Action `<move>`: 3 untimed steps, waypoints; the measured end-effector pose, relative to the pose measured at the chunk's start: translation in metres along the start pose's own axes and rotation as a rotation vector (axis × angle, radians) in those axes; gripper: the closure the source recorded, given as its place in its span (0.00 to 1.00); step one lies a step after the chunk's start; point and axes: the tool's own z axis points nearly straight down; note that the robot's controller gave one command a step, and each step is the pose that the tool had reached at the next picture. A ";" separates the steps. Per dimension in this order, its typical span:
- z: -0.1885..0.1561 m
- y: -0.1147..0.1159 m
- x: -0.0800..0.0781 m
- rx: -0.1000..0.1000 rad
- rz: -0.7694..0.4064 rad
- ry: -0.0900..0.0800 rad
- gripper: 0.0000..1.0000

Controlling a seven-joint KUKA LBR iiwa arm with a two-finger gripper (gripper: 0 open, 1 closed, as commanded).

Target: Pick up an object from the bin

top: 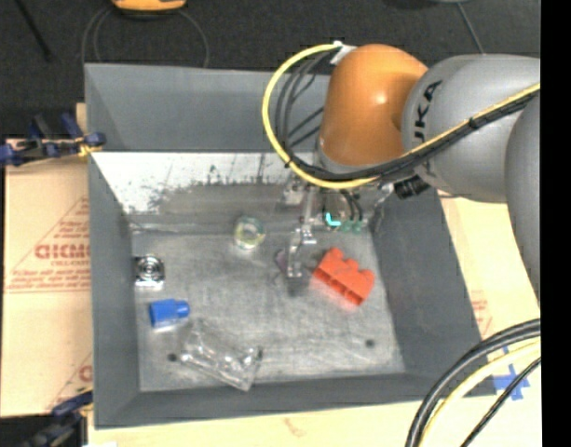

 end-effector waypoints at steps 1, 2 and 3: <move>0.108 -0.054 0.017 0.000 -0.013 -0.014 0.00; 0.103 -0.053 0.016 0.000 -0.015 -0.013 1.00; -0.014 -0.067 0.005 -0.001 0.256 -0.015 1.00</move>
Offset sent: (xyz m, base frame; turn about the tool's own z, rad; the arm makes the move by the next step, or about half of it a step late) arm -0.0193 -0.0520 -0.1081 -0.0174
